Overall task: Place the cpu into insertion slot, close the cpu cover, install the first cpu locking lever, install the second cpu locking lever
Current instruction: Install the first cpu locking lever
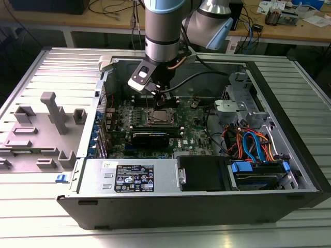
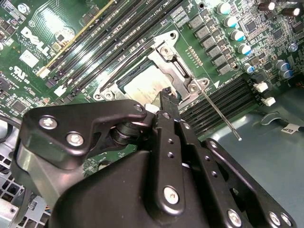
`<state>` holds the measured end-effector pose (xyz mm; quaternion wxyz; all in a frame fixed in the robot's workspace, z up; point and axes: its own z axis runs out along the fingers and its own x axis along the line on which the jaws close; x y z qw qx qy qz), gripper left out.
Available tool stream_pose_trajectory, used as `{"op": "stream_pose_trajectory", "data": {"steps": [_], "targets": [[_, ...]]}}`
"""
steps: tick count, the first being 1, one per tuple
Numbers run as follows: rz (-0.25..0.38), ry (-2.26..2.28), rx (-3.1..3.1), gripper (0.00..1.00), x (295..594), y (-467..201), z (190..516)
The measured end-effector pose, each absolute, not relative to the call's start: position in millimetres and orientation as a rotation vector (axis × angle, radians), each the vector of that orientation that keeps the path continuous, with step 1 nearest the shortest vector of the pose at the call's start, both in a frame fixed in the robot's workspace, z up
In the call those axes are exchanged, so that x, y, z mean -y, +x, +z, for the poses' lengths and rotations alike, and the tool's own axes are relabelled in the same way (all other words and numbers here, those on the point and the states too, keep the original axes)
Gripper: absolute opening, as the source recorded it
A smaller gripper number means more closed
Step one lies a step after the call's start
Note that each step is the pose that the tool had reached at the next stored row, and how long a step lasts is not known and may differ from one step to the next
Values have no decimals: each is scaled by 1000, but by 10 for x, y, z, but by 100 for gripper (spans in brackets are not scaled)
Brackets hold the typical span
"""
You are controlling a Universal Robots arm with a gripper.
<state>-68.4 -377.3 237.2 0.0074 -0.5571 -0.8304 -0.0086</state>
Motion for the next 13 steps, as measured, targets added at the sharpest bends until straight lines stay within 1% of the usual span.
{"op": "stream_pose_trajectory", "data": {"steps": [13], "targets": [[-26, -1720, 2611, 11, 3774, -685, 2398]]}}
